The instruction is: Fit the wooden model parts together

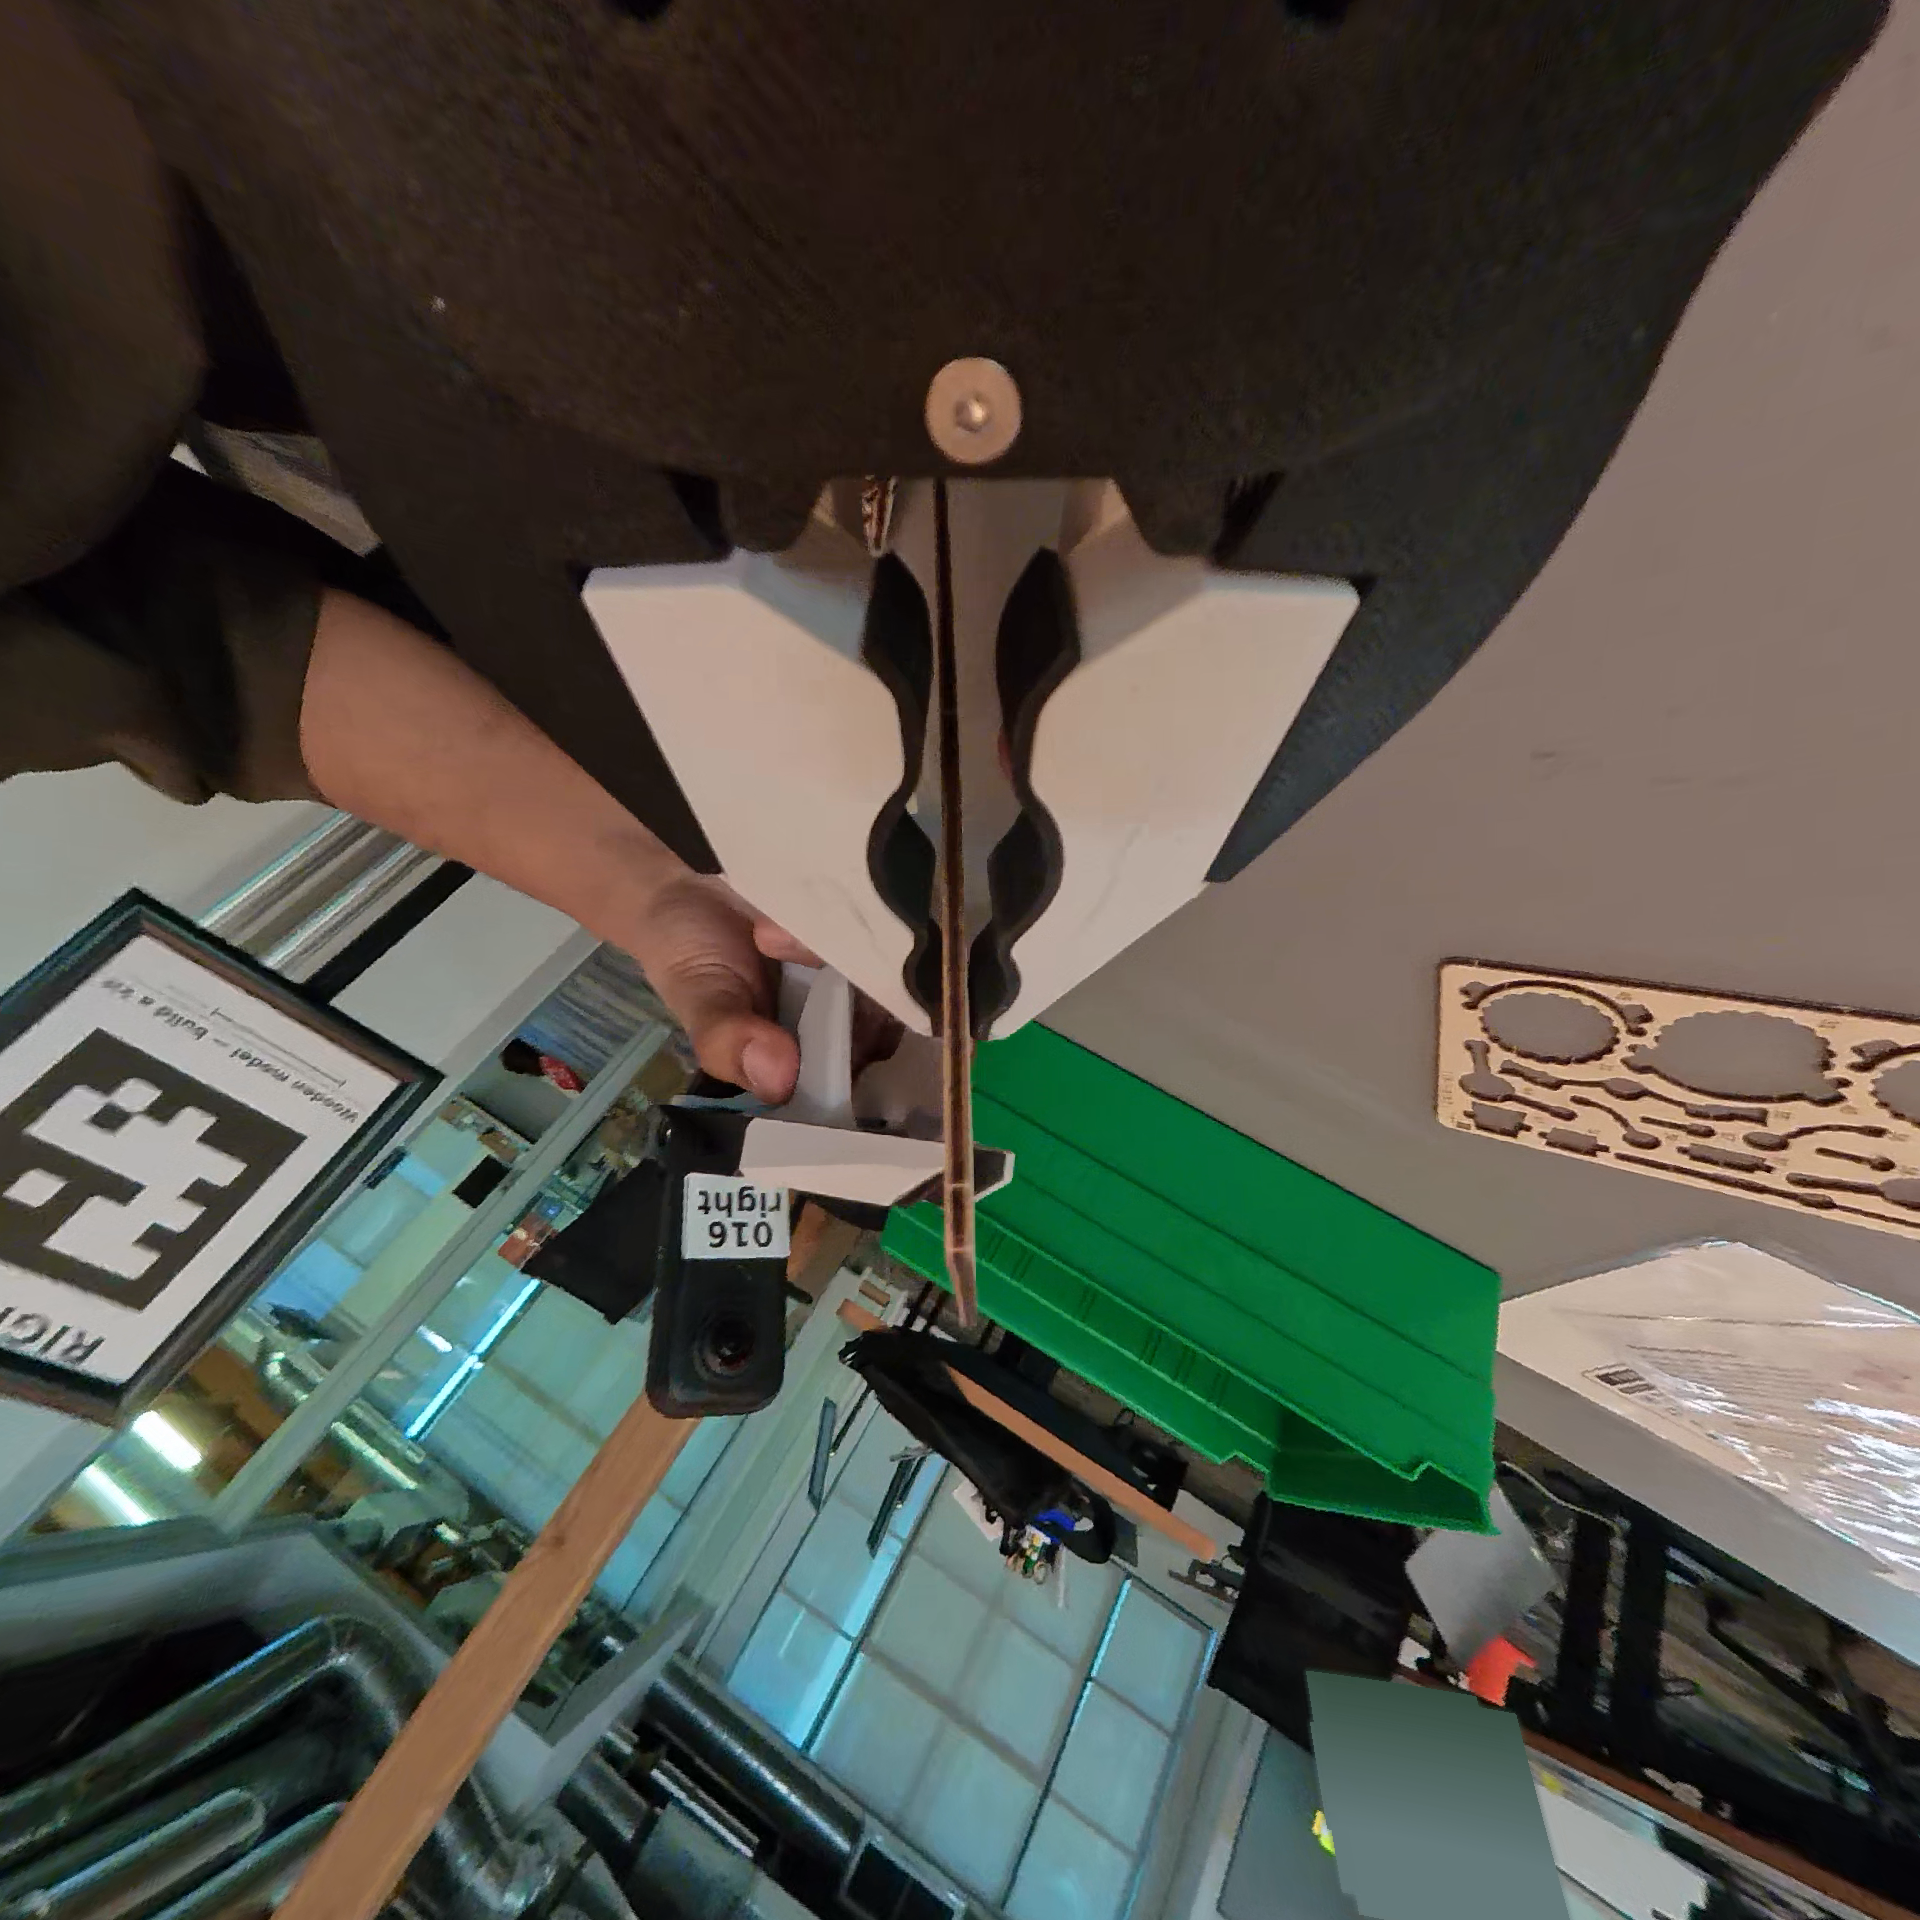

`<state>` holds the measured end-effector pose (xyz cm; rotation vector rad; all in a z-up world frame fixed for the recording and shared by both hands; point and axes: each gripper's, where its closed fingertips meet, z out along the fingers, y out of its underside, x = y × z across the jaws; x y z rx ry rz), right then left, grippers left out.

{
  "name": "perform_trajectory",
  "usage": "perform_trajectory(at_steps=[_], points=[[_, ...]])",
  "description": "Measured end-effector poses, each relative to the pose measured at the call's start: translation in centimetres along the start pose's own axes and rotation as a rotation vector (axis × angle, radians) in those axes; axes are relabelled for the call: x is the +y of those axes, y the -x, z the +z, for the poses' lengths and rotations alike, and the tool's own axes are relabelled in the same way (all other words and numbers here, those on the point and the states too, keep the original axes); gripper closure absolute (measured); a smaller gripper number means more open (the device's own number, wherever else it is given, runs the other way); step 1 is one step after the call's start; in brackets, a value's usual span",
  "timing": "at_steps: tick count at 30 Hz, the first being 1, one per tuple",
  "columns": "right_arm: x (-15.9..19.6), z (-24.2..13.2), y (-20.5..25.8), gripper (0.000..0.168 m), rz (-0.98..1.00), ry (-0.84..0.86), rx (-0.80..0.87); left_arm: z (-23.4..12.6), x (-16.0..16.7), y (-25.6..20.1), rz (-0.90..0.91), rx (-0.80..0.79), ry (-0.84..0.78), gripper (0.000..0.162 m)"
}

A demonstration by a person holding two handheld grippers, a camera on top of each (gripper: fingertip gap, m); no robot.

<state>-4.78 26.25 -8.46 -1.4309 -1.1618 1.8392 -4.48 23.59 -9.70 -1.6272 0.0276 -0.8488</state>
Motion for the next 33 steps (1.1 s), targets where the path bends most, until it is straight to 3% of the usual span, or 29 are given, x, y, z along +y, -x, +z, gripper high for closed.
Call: perform_trajectory(at_steps=[17,21,24,28,33], points=[[0.1,0.3,-1.2,0.156,-0.175,0.042,0.261,0.3,0.4,0.9,0.047,-0.132,0.003,0.161],[-0.9,0.2,-0.5,0.156,-0.226,-0.010,0.213,0.0,0.0,0.4,0.004,-0.077,0.002,0.162],[-1.8,-0.3,-0.3,0.151,-0.127,-0.063,0.161,0.1,0.6,0.1,0.045,-0.065,0.039,0.162],[-1.7,-0.5,-0.2,0.163,-0.009,-0.069,0.087,0.5,1.1,-0.2,0.054,-0.066,0.055,0.162],[-1.3,-0.6,-0.9,0.163,-0.057,-0.033,0.157,0.8,1.4,0.1,0.130,-0.137,0.074,0.162]])
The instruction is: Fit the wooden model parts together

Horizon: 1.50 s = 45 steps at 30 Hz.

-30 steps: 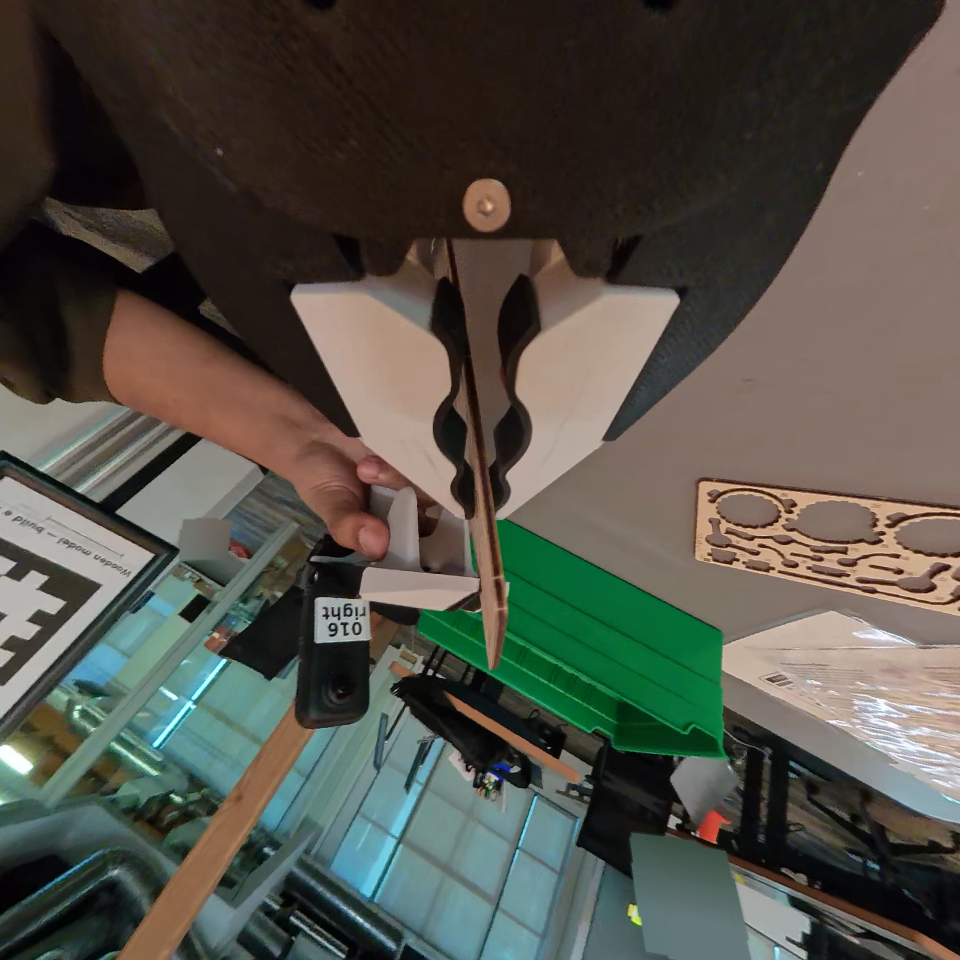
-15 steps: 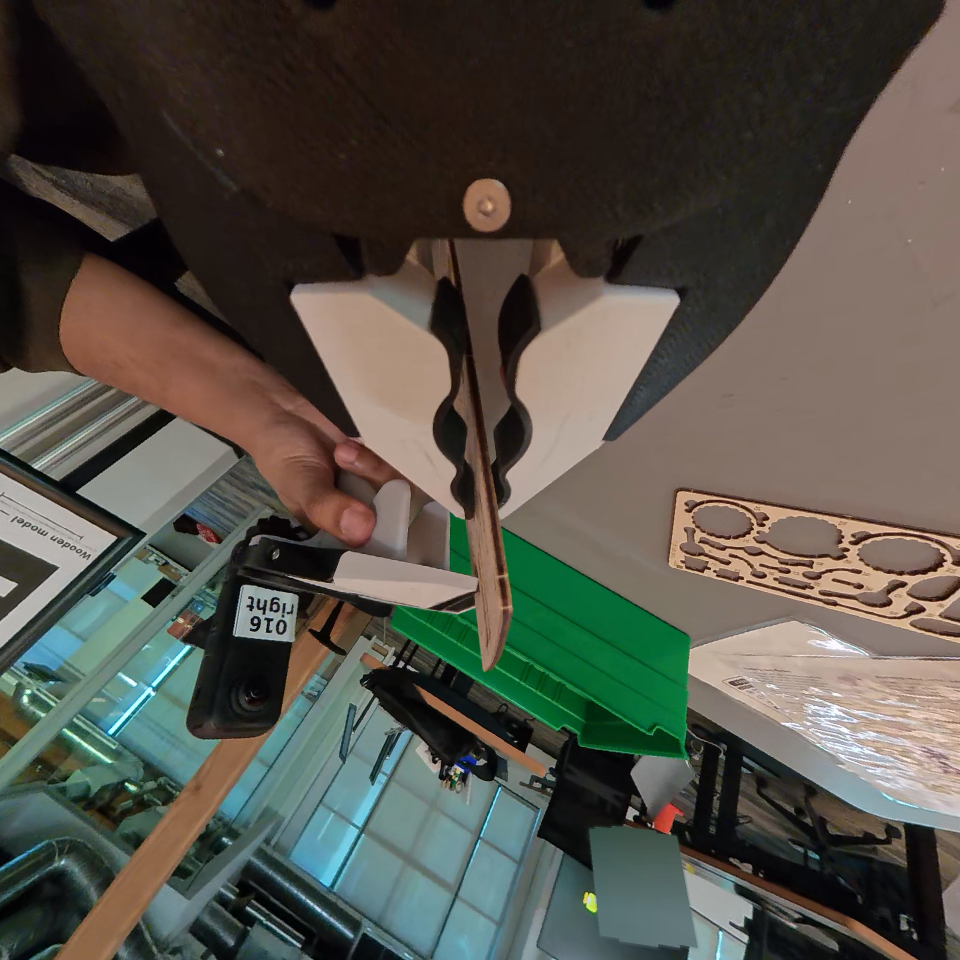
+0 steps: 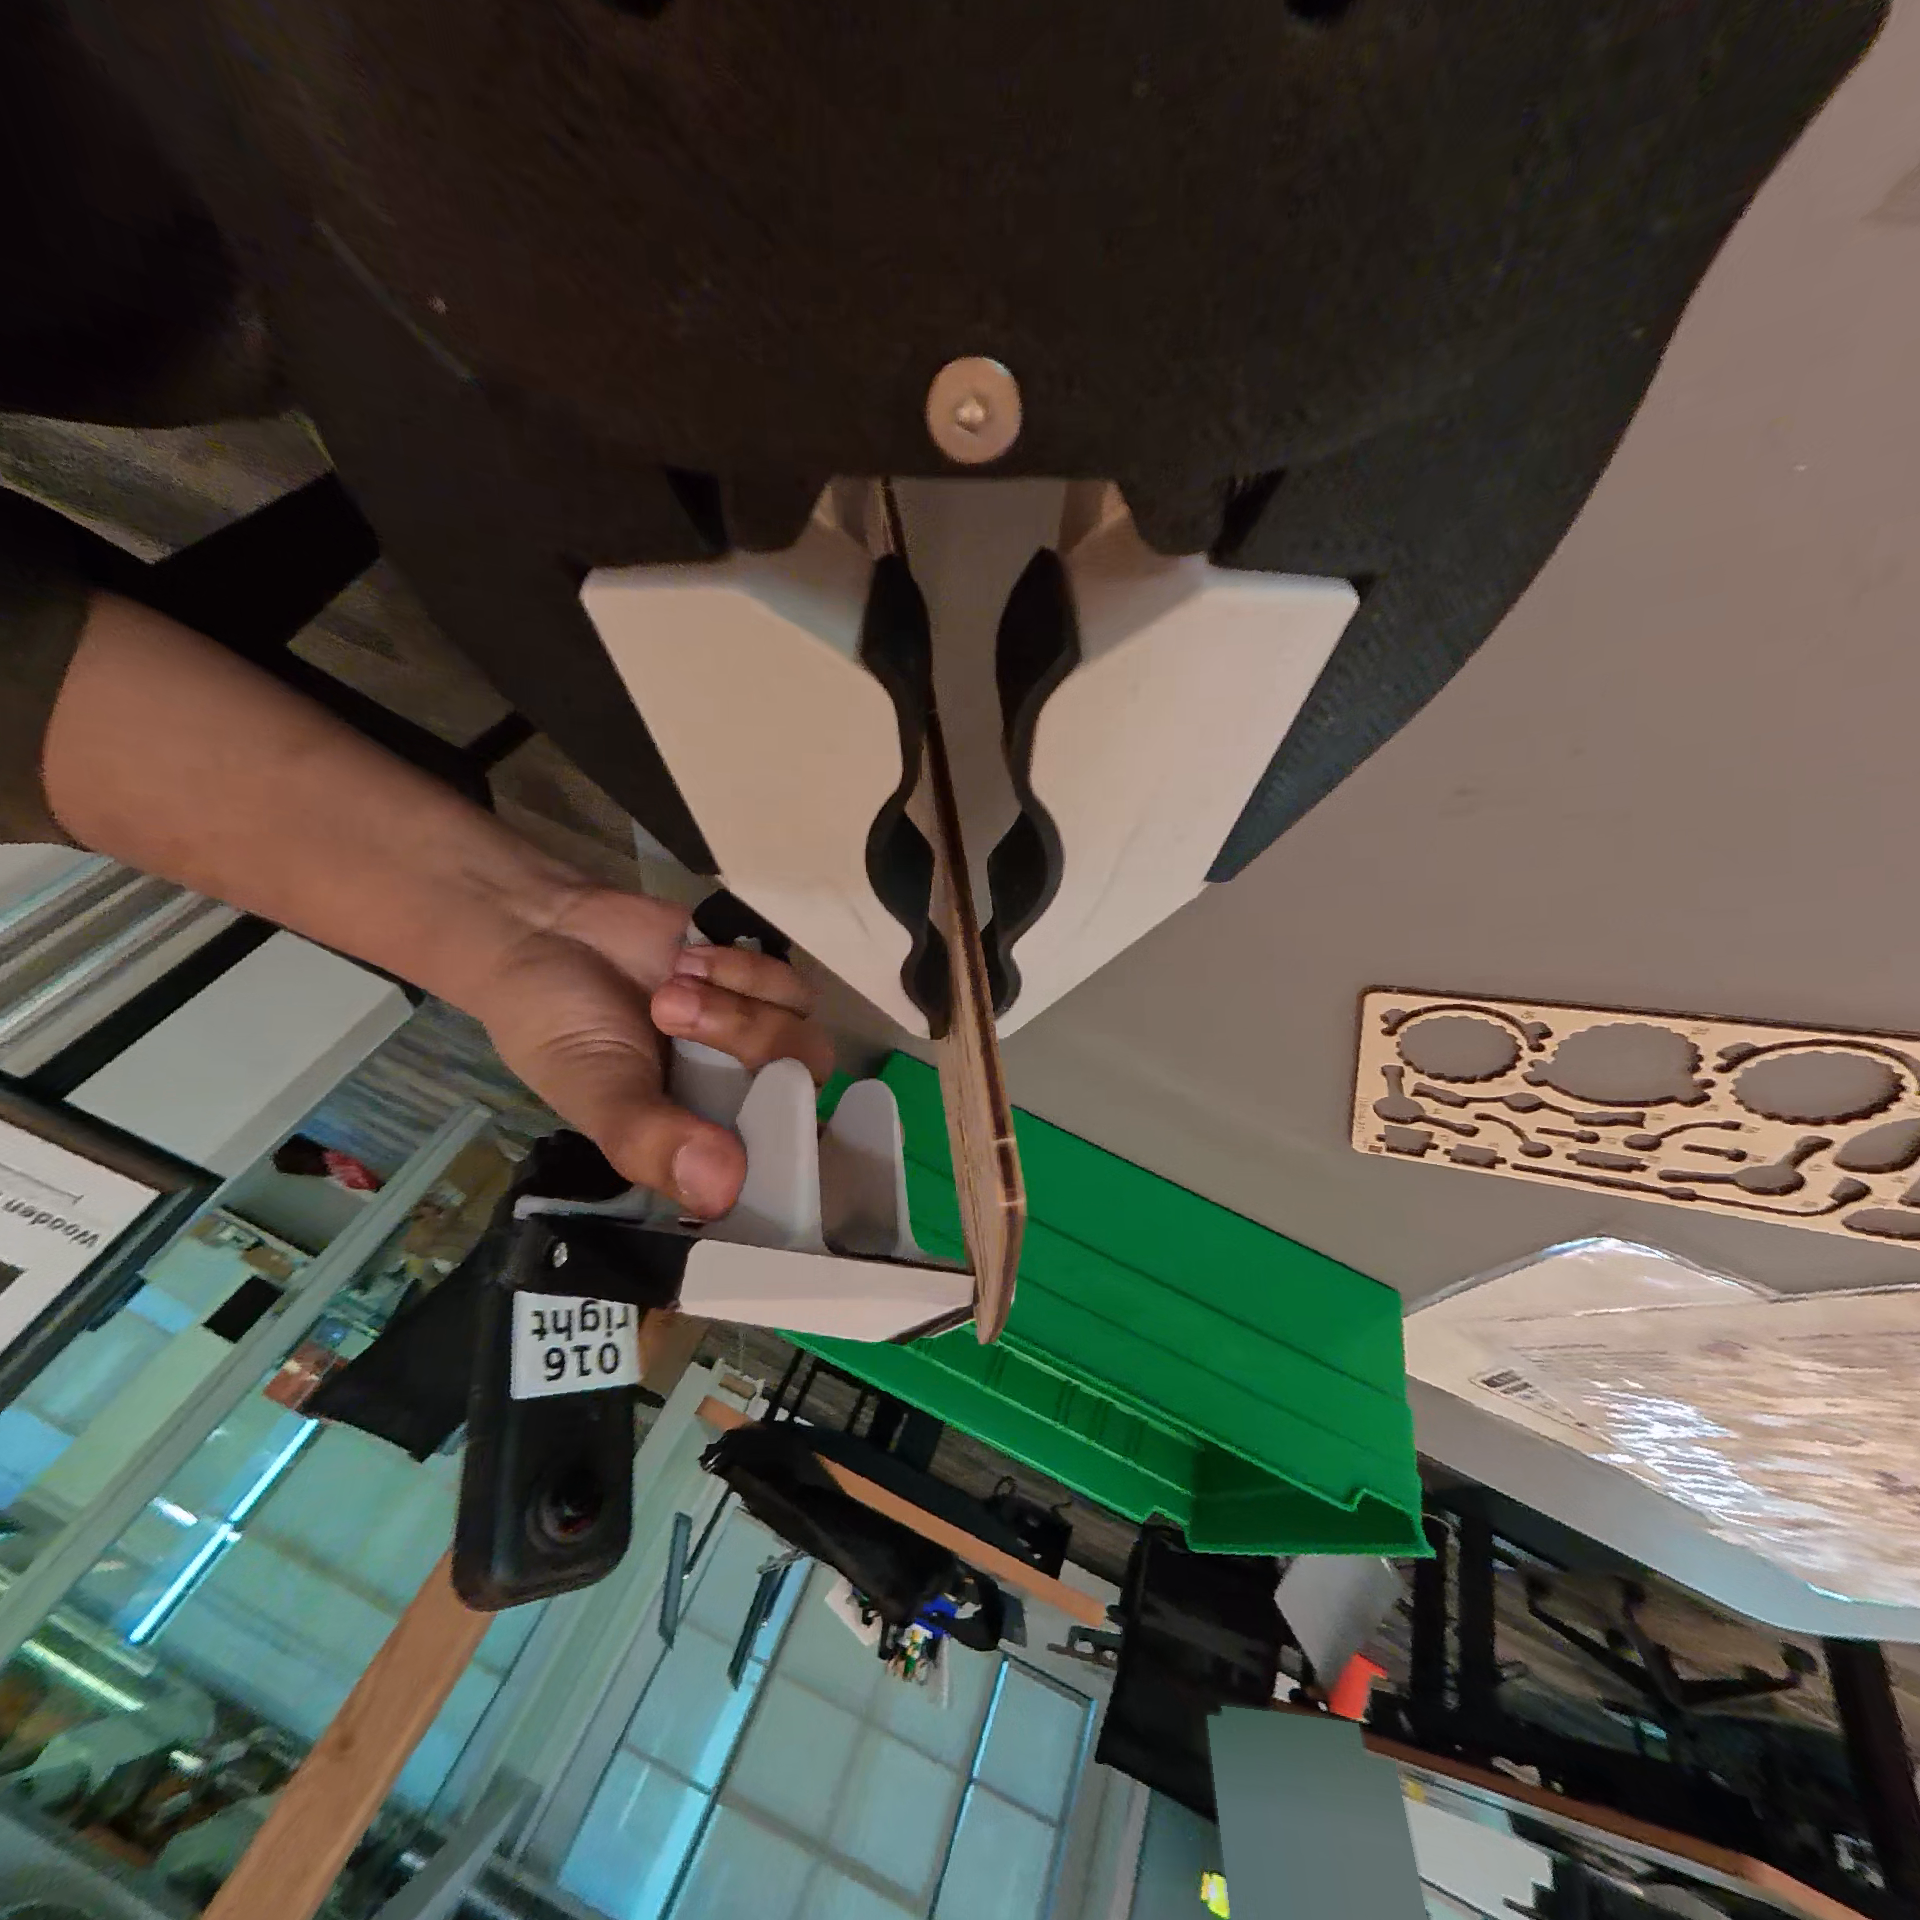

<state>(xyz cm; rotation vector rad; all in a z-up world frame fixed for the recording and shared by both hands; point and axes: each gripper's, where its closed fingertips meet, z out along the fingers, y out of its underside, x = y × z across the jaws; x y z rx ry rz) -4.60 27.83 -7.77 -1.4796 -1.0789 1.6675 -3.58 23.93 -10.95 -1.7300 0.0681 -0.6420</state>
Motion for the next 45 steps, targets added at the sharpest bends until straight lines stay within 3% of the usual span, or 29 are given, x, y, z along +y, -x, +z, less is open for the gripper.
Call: perform_trajectory(at_steps=[6,10,14,17,24,32,45], points=[[-0.1,0.1,-0.3,0.167,-0.150,-0.004,0.133,0.1,-0.1,-0.1,0.046,-0.032,0.000,0.162],[-0.7,0.1,0.2,0.165,-0.182,-0.015,0.149,-0.5,-1.1,0.3,-0.099,0.030,-0.070,0.162],[-0.2,-0.1,0.4,0.139,-0.079,-0.018,0.072,-1.2,-1.6,0.8,-0.115,0.026,-0.094,0.162],[0.5,0.1,0.8,0.133,0.024,-0.003,-0.024,-1.4,-1.8,0.3,-0.134,0.076,-0.099,0.162],[0.6,0.2,1.9,0.158,0.080,-0.001,-0.129,-1.0,-1.1,-0.7,-0.110,0.118,-0.060,0.162],[0.6,0.1,2.3,0.162,0.072,0.030,-0.159,-1.2,-1.2,-0.8,-0.118,0.132,-0.058,0.162],[1.0,0.5,0.9,0.158,-0.084,0.052,0.072,-0.7,-0.8,-0.2,-0.029,0.006,-0.045,0.162]])
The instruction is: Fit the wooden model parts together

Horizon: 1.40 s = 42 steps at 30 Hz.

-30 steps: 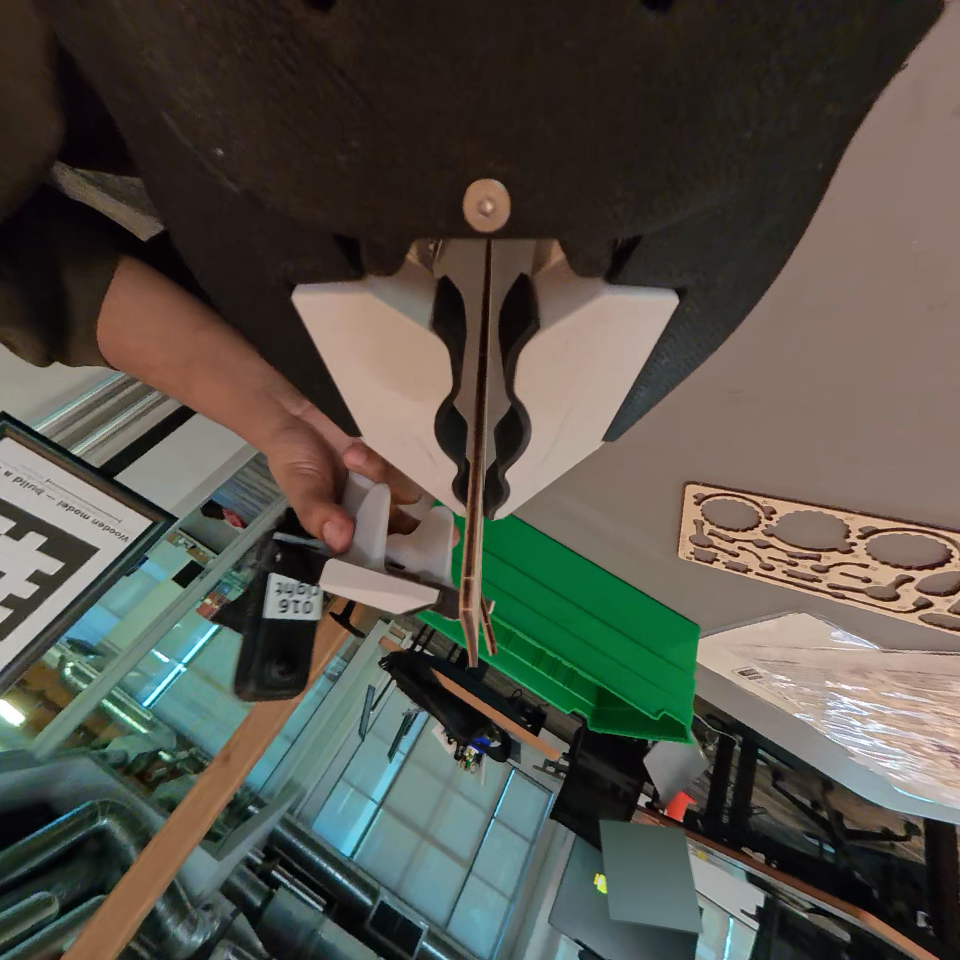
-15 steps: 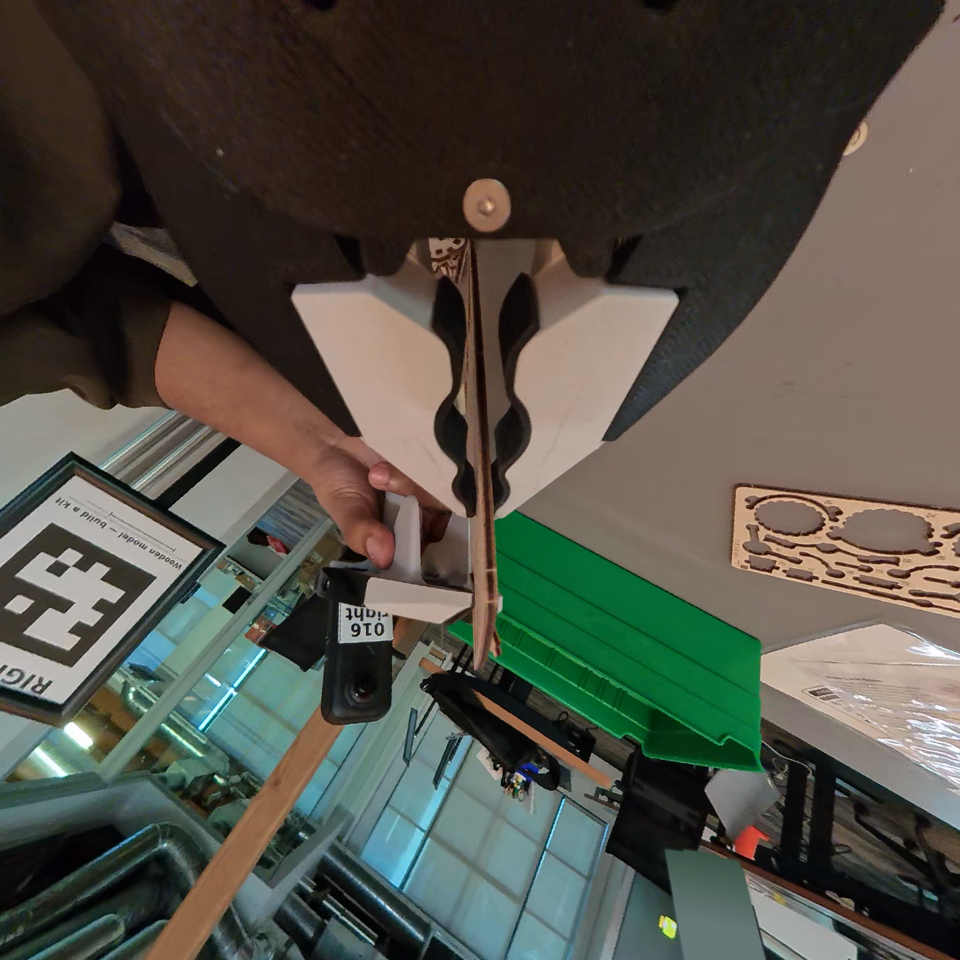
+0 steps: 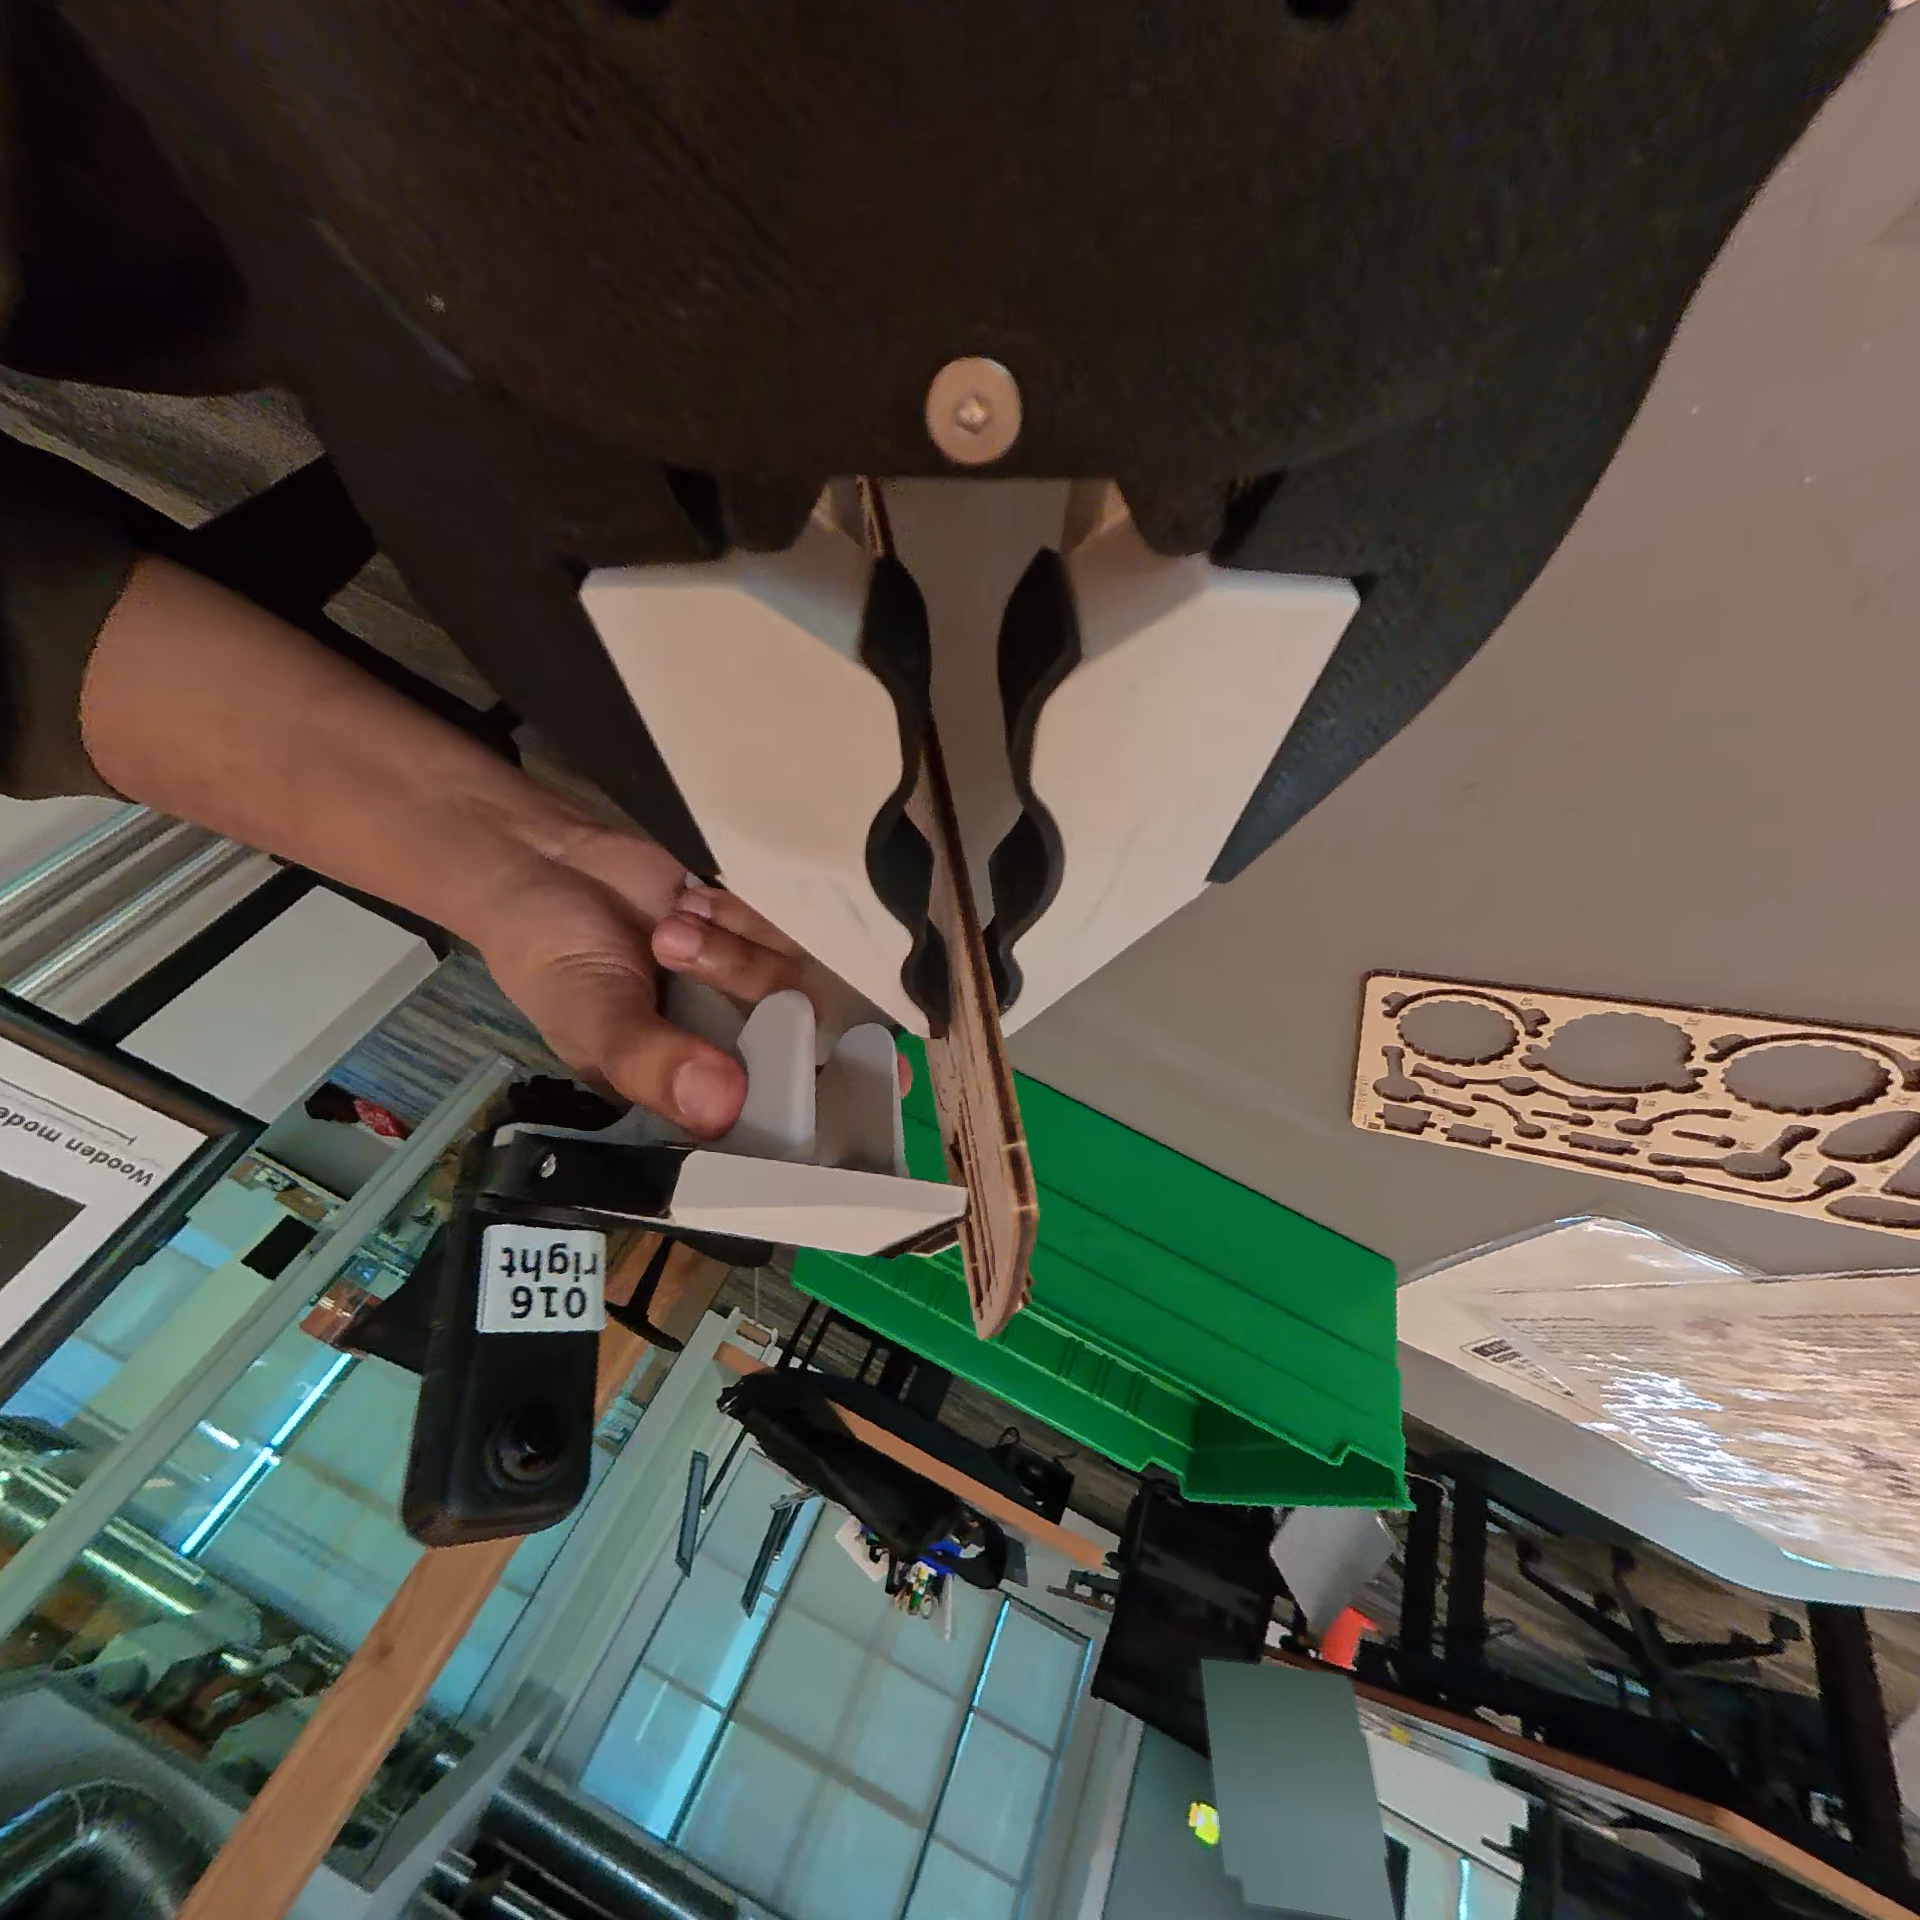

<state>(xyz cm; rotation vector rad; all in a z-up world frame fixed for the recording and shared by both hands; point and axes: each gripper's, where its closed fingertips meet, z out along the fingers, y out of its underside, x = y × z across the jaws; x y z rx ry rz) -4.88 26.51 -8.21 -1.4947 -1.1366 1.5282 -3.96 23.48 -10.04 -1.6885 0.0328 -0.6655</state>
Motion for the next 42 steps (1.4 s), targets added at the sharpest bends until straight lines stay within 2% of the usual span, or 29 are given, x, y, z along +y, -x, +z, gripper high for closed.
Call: perform_trajectory(at_steps=[5,8,10,13,15,19,21,24,26,29,32,36,42], points=[[-0.1,0.0,-0.1,0.157,-0.001,-0.014,0.042,0.0,-0.1,-0.1,-0.019,0.009,-0.018,0.161],[0.2,0.1,-0.4,0.157,0.159,-0.032,-0.008,0.1,0.1,-0.1,-0.021,0.009,-0.010,0.161],[0.4,0.2,-0.6,0.156,0.182,-0.042,-0.028,0.1,0.4,0.3,0.019,-0.021,0.008,0.162],[-0.7,-0.6,-0.3,0.154,0.236,-0.100,-0.116,-0.3,-0.3,0.2,-0.051,0.024,-0.012,0.162],[-1.9,-1.6,-0.6,0.143,0.273,-0.164,-0.158,-0.8,-0.9,0.4,-0.113,0.057,-0.039,0.162],[-2.9,-2.5,0.0,0.139,0.239,-0.217,-0.244,-1.5,-1.7,0.2,-0.220,0.144,-0.067,0.162],[-3.5,-2.6,1.2,0.123,0.179,-0.260,-0.297,-1.7,-2.2,-0.8,-0.345,0.248,-0.079,0.162],[-3.8,-2.5,2.9,0.110,0.066,-0.270,-0.361,-2.8,-4.4,-2.2,-0.775,0.532,-0.153,0.162],[-4.0,-2.7,4.1,0.103,0.010,-0.264,-0.413,-2.8,-4.3,-2.4,-0.900,0.604,-0.139,0.162],[-4.3,-3.1,5.1,0.091,-0.002,-0.260,-0.472,-2.3,-3.3,-3.7,-0.941,0.654,-0.072,0.162],[-4.2,-3.4,5.7,0.088,-0.017,-0.235,-0.501,-1.7,-2.5,-5.5,-0.933,0.686,-0.007,0.162],[-3.5,-3.6,7.0,0.098,-0.073,-0.163,-0.541,-1.3,-2.4,-6.4,-0.945,0.694,0.007,0.162],[-2.4,-3.3,6.4,0.098,-0.117,-0.109,-0.489,-1.7,-3.2,-5.3,-0.951,0.661,-0.049,0.162]])
